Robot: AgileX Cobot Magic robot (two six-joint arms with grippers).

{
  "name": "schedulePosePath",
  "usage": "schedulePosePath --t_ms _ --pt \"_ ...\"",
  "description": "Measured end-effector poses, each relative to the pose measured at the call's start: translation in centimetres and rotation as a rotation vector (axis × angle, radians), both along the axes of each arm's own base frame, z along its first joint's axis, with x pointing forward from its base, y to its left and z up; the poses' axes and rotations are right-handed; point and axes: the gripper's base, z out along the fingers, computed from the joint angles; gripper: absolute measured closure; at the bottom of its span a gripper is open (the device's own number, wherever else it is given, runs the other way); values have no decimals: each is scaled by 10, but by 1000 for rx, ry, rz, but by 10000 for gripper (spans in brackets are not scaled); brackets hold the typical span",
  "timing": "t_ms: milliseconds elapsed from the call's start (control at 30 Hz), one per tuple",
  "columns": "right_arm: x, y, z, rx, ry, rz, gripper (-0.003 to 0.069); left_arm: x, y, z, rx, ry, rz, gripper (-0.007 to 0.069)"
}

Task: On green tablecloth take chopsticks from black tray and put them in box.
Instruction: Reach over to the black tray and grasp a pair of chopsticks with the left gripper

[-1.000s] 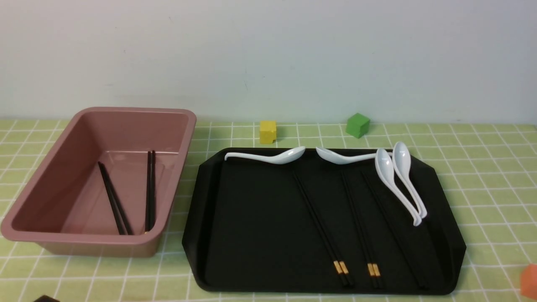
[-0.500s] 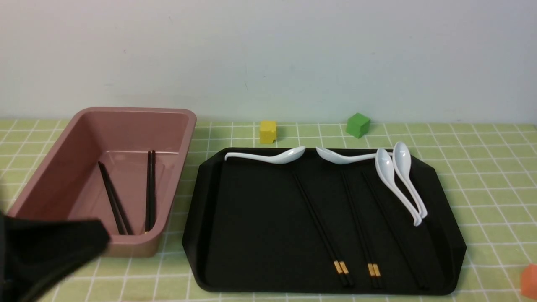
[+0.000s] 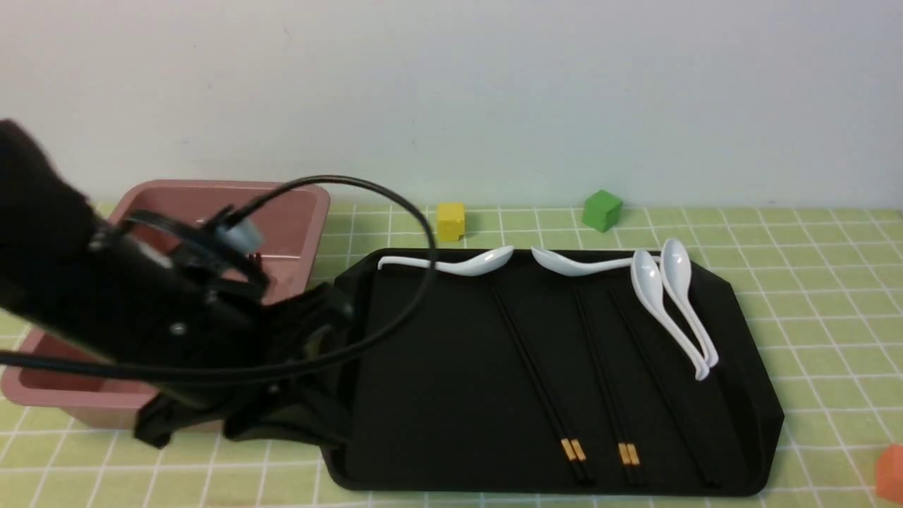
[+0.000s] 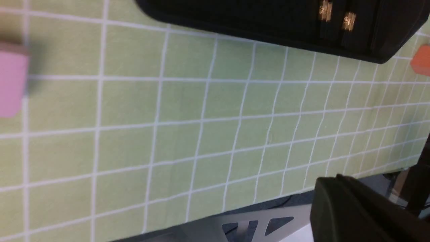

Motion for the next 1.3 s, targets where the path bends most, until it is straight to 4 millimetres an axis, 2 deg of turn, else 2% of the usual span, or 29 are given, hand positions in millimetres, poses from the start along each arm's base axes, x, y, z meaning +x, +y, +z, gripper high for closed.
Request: schedulePosePath --t_ms 100,333,367,433,467,567,600,667,833,1033,1300 --pt "0 0 0 0 0 0 419 10 -23 -4 29 -2 26 603" --pt "0 0 0 0 0 0 419 37 -73 -4 97 -12 48 419" --pt "0 0 0 0 0 0 419 45 -90 -7 104 -14 33 383" --pt "0 0 0 0 0 0 419 52 -106 -14 110 -6 19 351" --pt "0 0 0 0 0 0 419 57 -121 -16 106 -8 2 333" --pt "0 0 0 0 0 0 419 71 -152 -31 114 12 -35 317" --pt "0 0 0 0 0 0 419 72 -153 -34 120 20 -36 316" --pt "0 0 0 0 0 0 419 83 -167 -45 138 50 -35 314" --pt "0 0 0 0 0 0 419 108 -185 -68 182 108 45 314" --pt "0 0 0 0 0 0 419 127 -192 -95 280 174 144 314" --pt "0 0 0 0 0 0 419 139 -201 -112 275 173 184 314"
